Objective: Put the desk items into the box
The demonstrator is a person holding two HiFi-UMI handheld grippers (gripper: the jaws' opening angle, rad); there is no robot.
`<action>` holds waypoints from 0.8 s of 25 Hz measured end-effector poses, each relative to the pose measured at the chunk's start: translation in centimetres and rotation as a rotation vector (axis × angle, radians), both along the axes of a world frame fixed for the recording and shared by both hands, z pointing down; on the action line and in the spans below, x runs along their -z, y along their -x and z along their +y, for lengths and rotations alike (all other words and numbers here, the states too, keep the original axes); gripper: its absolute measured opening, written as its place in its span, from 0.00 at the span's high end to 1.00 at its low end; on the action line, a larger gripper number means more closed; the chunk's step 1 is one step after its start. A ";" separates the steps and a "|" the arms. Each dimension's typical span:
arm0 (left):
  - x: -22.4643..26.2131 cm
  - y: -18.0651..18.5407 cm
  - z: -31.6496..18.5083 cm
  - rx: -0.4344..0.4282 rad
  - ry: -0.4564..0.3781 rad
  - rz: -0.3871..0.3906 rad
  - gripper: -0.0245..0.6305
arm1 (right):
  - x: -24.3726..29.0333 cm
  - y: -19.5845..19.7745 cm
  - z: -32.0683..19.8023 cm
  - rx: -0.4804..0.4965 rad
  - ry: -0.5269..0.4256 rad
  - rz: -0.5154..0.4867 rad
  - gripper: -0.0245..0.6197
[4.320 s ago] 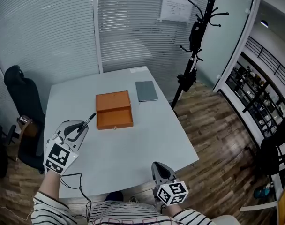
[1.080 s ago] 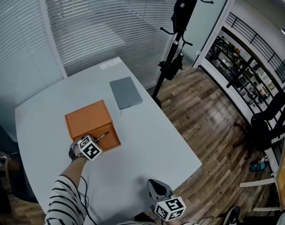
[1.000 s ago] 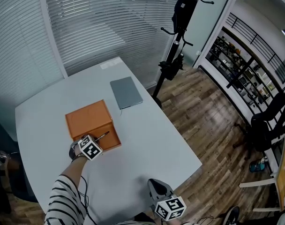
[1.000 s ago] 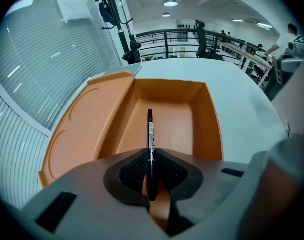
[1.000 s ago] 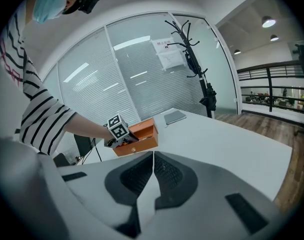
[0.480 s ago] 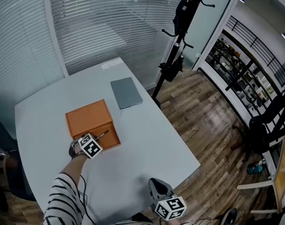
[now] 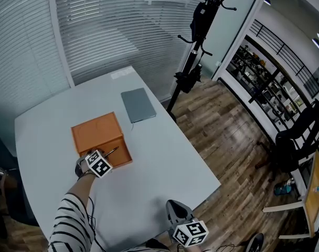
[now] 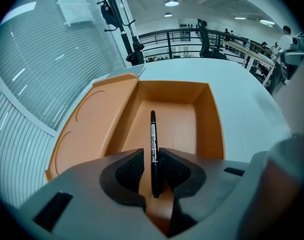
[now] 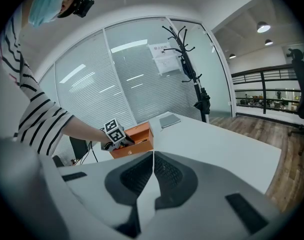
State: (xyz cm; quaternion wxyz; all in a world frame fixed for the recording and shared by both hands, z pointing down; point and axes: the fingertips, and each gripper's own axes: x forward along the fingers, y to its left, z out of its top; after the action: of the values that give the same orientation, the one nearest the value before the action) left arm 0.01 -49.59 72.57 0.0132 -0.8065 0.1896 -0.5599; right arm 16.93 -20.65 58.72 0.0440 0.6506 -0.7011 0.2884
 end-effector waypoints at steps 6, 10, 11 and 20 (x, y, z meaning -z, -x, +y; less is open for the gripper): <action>1.8 -0.2 -0.3 0.012 -0.075 0.052 0.81 | 0.5 -0.2 0.7 -0.011 -0.007 -0.006 0.92; 3.3 -0.1 -0.2 0.014 -0.123 0.077 0.81 | 1.0 -0.2 1.0 -0.006 -0.020 -0.003 0.92; 3.6 0.0 -0.1 0.019 -0.129 0.083 0.82 | 1.1 -0.2 1.1 -0.004 -0.024 -0.002 0.92; 8.8 0.5 2.2 0.106 -0.194 0.256 0.92 | 1.9 0.3 2.4 0.042 -0.050 0.008 0.92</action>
State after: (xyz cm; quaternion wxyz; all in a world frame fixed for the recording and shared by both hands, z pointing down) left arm -0.48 -47.43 63.75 0.0372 -0.8551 0.2852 -0.4313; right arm 16.59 -18.29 56.83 0.0365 0.6377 -0.7216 0.2671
